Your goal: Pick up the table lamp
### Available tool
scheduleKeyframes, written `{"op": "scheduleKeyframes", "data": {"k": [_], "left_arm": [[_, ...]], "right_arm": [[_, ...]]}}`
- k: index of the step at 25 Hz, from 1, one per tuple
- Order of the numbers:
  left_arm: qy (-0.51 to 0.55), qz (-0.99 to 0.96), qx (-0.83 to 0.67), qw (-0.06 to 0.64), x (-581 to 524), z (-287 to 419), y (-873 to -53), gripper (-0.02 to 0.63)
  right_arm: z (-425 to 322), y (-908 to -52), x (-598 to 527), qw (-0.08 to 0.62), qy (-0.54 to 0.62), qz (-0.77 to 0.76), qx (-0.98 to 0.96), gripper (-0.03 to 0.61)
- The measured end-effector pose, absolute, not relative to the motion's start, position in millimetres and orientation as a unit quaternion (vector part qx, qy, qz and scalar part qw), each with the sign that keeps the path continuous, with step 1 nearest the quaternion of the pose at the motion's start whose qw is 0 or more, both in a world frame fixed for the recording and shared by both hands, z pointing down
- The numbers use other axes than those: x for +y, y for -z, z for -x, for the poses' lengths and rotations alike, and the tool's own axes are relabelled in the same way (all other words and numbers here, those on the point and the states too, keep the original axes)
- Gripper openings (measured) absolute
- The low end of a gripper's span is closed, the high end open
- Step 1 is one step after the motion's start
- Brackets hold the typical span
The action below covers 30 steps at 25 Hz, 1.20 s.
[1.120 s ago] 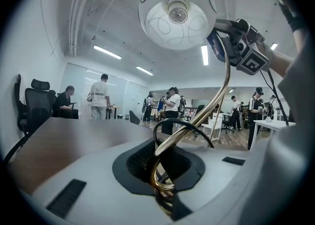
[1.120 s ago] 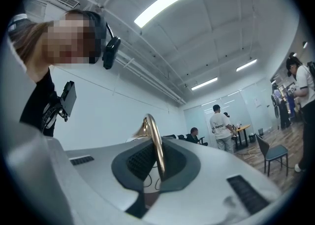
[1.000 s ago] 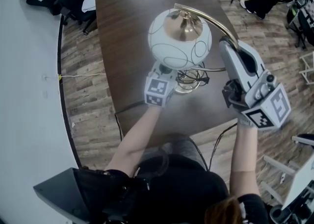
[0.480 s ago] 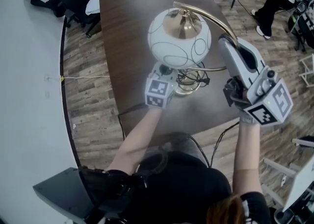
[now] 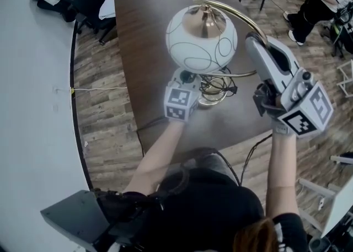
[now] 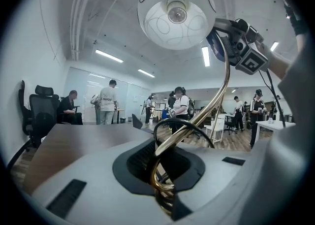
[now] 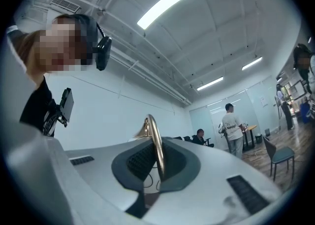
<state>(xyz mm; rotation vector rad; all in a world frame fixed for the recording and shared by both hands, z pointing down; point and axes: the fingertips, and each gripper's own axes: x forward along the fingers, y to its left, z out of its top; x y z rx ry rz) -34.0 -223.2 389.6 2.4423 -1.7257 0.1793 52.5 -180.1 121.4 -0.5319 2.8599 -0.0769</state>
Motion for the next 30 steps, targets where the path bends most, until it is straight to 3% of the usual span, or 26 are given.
{"op": "scheduleKeyframes", "data": {"k": [30], "left_arm": [[-0.048, -0.809, -0.582, 0.065, -195.6, 39.5, -353.6, 0.031]], "right_arm": [[-45.6, -85.5, -146.8, 0.118, 0.014, 0.158, 0.98, 0.0]]}}
